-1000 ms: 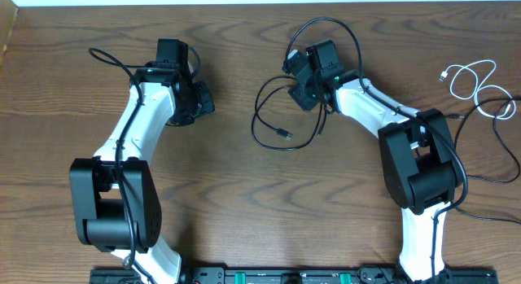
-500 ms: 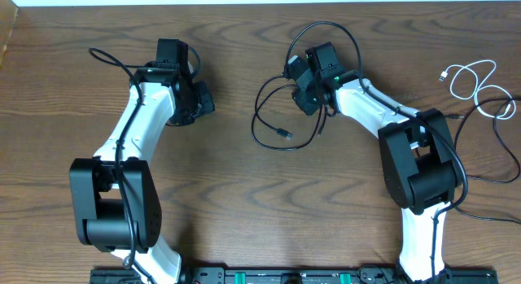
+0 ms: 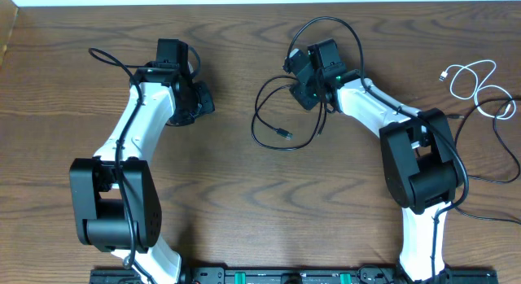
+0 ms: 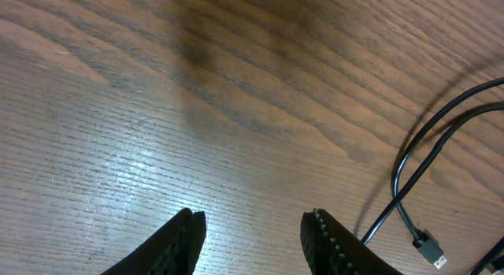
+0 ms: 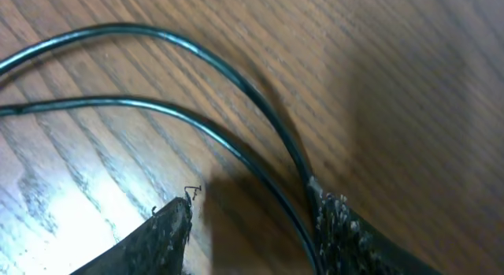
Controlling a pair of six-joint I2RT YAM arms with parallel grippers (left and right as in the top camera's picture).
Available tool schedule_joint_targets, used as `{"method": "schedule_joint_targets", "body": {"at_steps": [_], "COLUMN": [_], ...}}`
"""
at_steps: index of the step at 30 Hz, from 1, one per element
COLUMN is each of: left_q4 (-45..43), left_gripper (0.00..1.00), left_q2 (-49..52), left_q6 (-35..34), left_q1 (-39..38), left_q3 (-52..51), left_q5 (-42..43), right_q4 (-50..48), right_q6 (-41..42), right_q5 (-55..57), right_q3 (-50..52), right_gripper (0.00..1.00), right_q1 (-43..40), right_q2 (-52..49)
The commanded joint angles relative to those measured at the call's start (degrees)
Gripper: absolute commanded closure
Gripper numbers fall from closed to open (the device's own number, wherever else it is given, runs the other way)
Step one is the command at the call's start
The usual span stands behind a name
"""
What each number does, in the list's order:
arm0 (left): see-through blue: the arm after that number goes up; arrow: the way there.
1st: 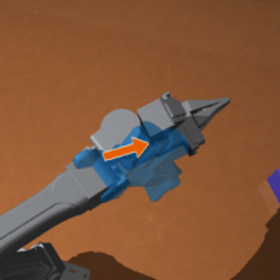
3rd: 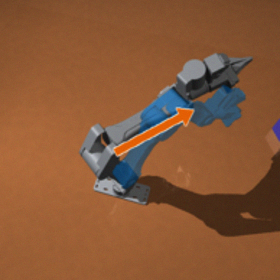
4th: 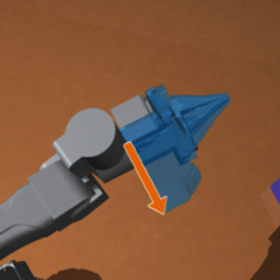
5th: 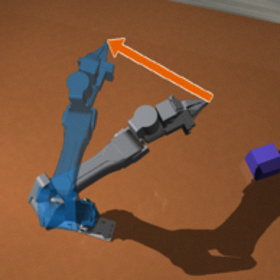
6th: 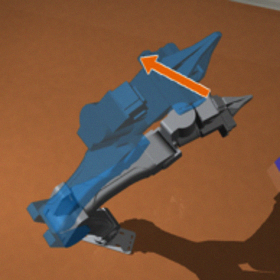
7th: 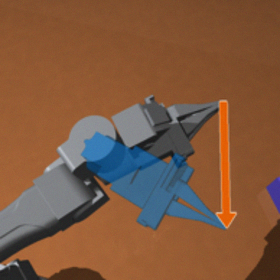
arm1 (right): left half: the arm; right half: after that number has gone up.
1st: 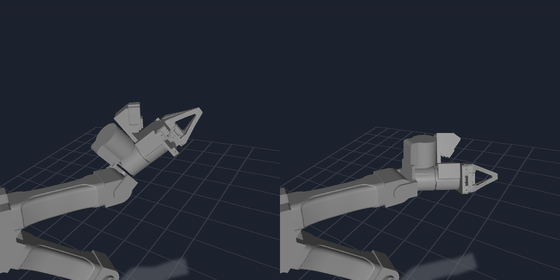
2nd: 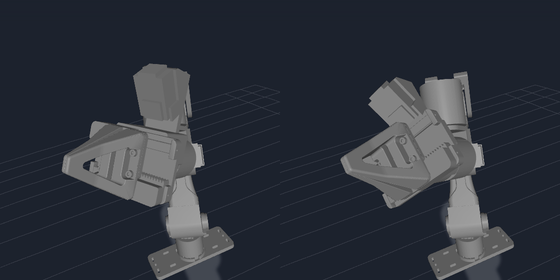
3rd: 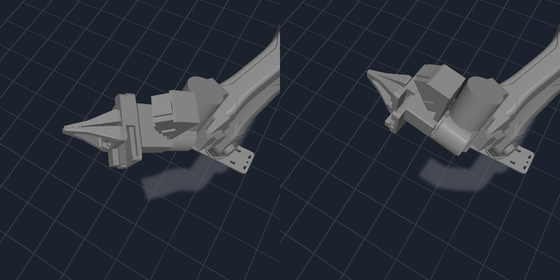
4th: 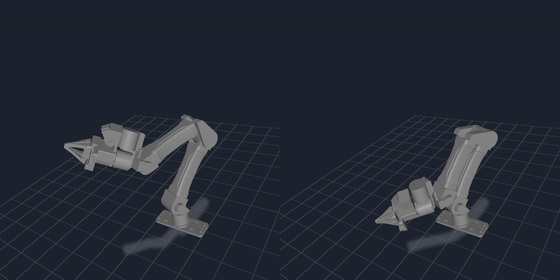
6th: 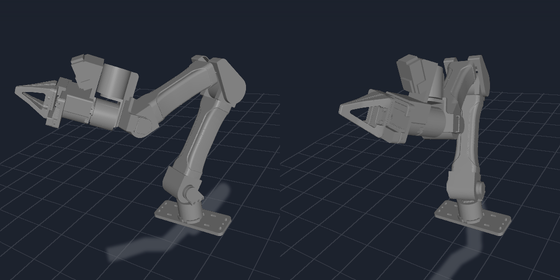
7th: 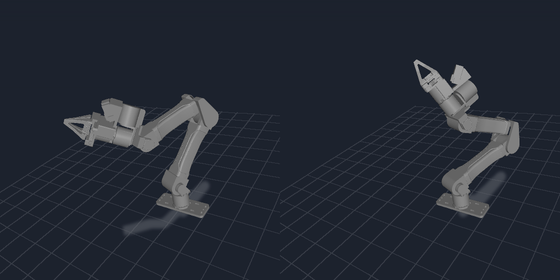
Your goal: Untangle cables
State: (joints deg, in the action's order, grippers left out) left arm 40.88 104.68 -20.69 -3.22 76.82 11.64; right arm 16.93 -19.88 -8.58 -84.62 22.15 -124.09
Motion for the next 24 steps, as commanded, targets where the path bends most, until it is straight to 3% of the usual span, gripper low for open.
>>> {"method": "schedule_joint_targets", "body": {"at_steps": [1, 6, 10, 13, 14, 15, 24], "left_q4": [0.2, 0.2, 0.2, 0.2, 0.2, 0.17, 0.2], "left_gripper": [0.55, 0.55, 0.55, 0.55, 0.55, 0.55, 0.55], "left_q2": [0.24, 0.24, 0.24, 0.24, 0.24, 0.24, 0.24], "left_q6": [0.74, 0.74, 0.74, 0.74, 0.74, 0.74, 0.74], "left_q1": [-0.13, -0.13, -0.13, -0.13, -0.13, -0.13, -0.13], "left_q3": [0.31, 0.31, 0.31, 0.31, 0.31, 0.31, 0.31], "left_q5": [-0.79, -0.76, -0.76, -0.76, -0.79, -0.76, -0.79], "right_q4": [1.18, 3.17, 4.11, 4.17, 3.48, 1.62, -1.66], "right_q6": [0.57, 0.57, 0.57, 0.55, 0.55, 0.55, 0.57], "right_q5": [-0.39, -0.66, -1.07, -1.01, -0.96, -0.76, 1.05], "right_q3": [0.44, 0.44, 0.44, 0.44, 0.44, 0.44, 0.46], "right_gripper": [0.54, 0.8, 0.85, 0.82, 0.66, 0.6, 0.57], "right_q1": [-0.13, 0.04, 0.5, 0.5, 0.5, 0.44, -0.15], "right_q2": [-0.17, -0.74, -0.74, -0.74, -0.74, -0.74, -0.74]}}
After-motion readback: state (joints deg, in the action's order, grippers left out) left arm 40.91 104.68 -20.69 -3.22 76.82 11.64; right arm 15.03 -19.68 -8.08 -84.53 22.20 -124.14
